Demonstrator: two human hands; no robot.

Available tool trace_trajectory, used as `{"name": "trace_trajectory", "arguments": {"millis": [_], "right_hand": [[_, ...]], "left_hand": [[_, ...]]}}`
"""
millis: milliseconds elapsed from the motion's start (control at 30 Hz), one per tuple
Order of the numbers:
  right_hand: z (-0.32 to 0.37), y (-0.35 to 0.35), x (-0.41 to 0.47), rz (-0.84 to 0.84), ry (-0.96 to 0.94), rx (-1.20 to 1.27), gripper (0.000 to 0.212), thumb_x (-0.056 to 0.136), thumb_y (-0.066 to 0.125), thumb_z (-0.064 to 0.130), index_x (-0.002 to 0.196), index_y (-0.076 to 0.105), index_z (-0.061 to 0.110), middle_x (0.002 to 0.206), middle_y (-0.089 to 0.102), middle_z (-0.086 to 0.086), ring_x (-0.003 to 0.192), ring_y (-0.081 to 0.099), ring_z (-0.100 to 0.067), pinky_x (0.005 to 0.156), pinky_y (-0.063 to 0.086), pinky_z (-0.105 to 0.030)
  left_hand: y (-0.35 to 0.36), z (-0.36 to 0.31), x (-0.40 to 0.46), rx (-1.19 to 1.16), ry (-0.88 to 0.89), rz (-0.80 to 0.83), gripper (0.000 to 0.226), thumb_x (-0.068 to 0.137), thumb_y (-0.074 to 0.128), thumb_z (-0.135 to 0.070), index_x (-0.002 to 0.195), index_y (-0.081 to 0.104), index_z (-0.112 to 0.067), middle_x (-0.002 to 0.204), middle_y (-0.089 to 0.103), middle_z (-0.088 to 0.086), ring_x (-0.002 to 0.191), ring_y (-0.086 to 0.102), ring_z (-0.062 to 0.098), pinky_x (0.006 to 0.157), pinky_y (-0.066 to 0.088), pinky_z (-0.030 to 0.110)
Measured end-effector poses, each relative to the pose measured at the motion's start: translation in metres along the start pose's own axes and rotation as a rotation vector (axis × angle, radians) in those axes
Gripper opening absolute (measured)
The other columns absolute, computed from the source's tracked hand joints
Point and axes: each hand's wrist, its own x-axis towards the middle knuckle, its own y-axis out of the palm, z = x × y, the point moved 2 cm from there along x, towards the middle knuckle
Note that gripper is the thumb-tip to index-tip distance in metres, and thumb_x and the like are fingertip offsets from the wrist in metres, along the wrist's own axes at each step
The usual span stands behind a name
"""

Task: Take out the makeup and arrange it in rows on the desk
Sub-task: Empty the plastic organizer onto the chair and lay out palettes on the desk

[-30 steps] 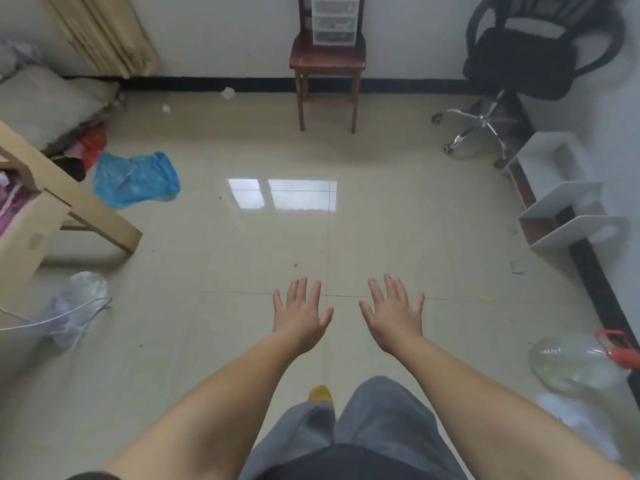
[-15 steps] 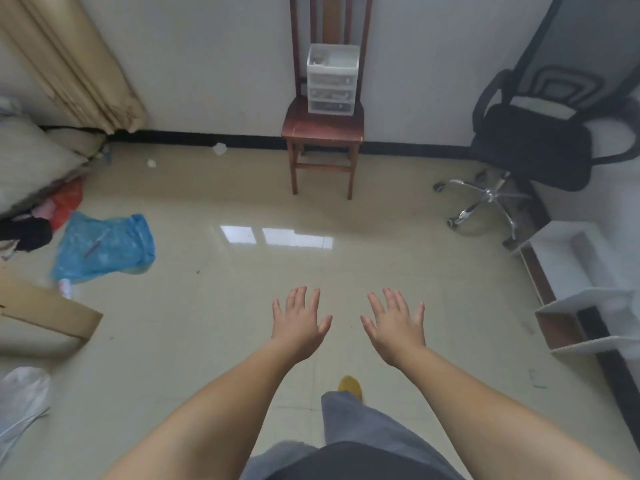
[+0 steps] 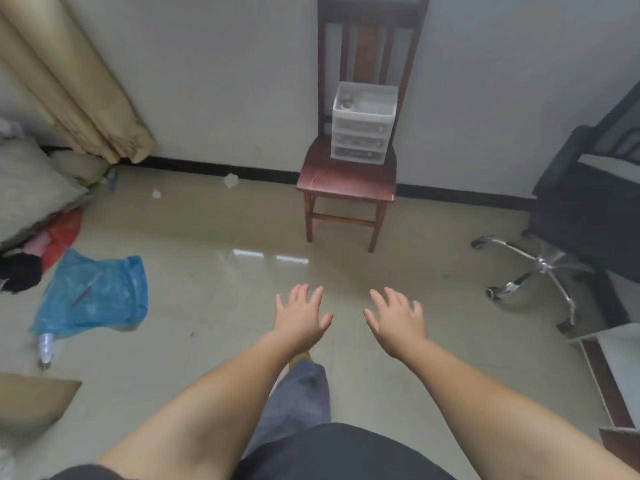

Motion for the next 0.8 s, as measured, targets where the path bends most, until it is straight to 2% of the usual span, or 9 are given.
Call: {"name": "trace_trajectory", "arguments": {"millis": [200, 400, 633, 800], "right_hand": [[0.001, -0.069, 0.127, -0.019, 0.085, 0.096, 0.054, 0.099, 0.019, 0.049, 0.148, 0.018, 0.028, 0.156, 0.018, -0.003, 0.143, 0.016, -0.019, 0.113, 0.016, -0.045], [-0.041, -0.119, 0.248, -0.005, 0.150, 0.099, 0.053, 0.099, 0.020, 0.049, 0.148, 0.018, 0.029, 0.156, 0.018, -0.003, 0.142, 0.017, -0.020, 0.113, 0.016, -0.045], [-0.104, -0.187, 0.410, 0.010, 0.064, 0.051, 0.053, 0.099, 0.020, 0.048, 0.148, 0.018, 0.029, 0.156, 0.019, -0.003, 0.142, 0.019, -0.020, 0.113, 0.017, -0.045], [-0.119, -0.236, 0.520, 0.032, -0.020, 0.005, 0.052, 0.099, 0.023, 0.046, 0.147, 0.021, 0.027, 0.153, 0.024, -0.004, 0.139, 0.025, -0.023, 0.111, 0.021, -0.045]], "left_hand": [[-0.080, 0.014, 0.143, 0.067, 0.078, 0.011, 0.062, 0.096, 0.029, -0.050, 0.149, 0.013, -0.023, 0.156, 0.015, 0.008, 0.144, 0.008, 0.022, 0.115, 0.011, 0.050], [-0.123, -0.016, 0.274, 0.094, 0.137, 0.022, 0.062, 0.096, 0.030, -0.050, 0.149, 0.015, -0.022, 0.155, 0.019, 0.008, 0.144, 0.011, 0.023, 0.114, 0.013, 0.050], [-0.180, -0.058, 0.428, -0.009, 0.046, 0.003, 0.061, 0.096, 0.032, -0.048, 0.149, 0.016, -0.021, 0.154, 0.020, 0.009, 0.143, 0.013, 0.022, 0.115, 0.012, 0.049], [-0.221, -0.075, 0.517, -0.097, -0.018, -0.004, 0.060, 0.097, 0.034, -0.045, 0.149, 0.017, -0.021, 0.154, 0.023, 0.008, 0.142, 0.016, 0.021, 0.115, 0.013, 0.048]]}}
